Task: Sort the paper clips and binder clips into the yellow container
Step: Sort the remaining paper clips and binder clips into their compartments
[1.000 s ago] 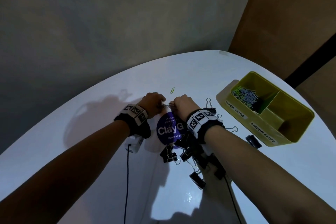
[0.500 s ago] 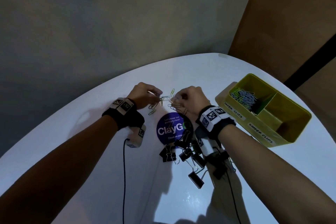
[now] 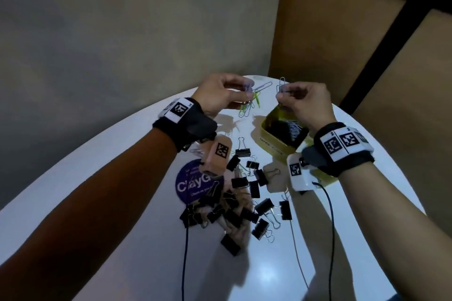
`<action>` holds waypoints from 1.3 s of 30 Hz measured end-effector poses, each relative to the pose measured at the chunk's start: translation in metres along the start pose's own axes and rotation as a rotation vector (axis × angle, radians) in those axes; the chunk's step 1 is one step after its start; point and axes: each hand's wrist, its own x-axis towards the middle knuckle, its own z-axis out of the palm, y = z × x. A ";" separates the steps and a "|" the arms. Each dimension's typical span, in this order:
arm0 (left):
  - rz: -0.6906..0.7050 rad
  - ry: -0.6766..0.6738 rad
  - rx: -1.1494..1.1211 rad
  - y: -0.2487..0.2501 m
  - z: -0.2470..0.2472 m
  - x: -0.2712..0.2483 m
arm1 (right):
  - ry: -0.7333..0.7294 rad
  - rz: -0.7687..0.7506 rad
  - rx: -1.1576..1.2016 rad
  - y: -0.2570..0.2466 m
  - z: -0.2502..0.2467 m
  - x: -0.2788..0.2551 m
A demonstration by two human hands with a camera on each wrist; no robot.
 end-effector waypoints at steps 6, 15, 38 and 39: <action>-0.104 -0.034 0.115 -0.017 0.078 0.036 | 0.055 0.017 -0.310 0.031 -0.031 0.013; -0.013 -0.068 0.651 -0.039 0.087 0.054 | -0.208 0.060 -0.576 0.033 -0.039 0.017; 0.526 -0.541 1.332 -0.152 -0.052 -0.013 | -0.725 -0.239 -1.025 0.076 0.066 -0.058; 0.612 -0.544 1.387 -0.155 -0.054 -0.013 | -0.710 -0.240 -1.029 0.075 0.066 -0.057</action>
